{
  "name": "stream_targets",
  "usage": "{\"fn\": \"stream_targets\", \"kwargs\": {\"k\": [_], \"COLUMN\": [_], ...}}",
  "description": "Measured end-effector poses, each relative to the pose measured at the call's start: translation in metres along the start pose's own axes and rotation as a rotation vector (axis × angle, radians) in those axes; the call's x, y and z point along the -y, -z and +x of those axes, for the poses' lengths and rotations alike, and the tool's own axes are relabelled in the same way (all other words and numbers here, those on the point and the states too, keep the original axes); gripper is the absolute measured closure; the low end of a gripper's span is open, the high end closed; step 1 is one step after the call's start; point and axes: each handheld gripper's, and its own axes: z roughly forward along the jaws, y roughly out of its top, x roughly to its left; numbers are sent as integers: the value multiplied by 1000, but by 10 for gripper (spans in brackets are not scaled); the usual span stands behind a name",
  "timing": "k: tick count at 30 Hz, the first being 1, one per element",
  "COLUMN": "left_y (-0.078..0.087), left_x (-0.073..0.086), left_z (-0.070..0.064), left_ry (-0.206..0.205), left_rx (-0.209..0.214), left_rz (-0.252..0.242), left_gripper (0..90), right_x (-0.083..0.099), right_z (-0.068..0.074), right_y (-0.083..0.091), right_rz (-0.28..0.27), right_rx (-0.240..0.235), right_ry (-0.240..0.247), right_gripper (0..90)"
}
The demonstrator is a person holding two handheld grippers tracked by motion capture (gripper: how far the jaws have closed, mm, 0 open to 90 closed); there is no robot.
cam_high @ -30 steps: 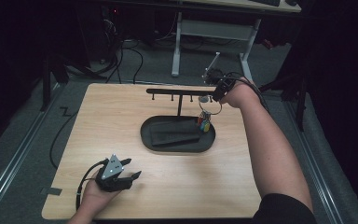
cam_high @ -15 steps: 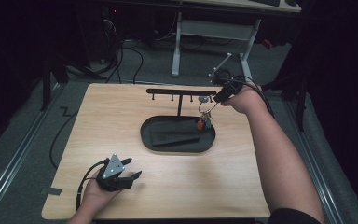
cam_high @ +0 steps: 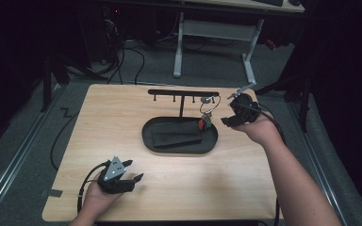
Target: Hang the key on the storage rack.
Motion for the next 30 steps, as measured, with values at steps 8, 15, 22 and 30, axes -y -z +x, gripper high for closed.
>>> {"fn": "stream_targets", "kwargs": {"k": [8, 15, 22, 30], "left_y": [1, -1, -2, -1], "left_x": [1, 1, 0, -4], "left_z": [-1, -3, -5, -16], "left_ry": [6, 15, 17, 14], "left_rx": [3, 9, 21, 60], "left_rz": [-3, -2, -7, -46], "left_gripper": [336, 335, 333, 336], "right_x": [51, 91, 135, 214], "right_z": [4, 14, 37, 68], "right_y": [-7, -10, -23, -47], "right_rz": [-101, -194, -274, -417], "right_rx": [-4, 31, 24, 41], "right_ry": [-63, -116, -150, -269], "right_gripper": [335, 316, 292, 317]}}
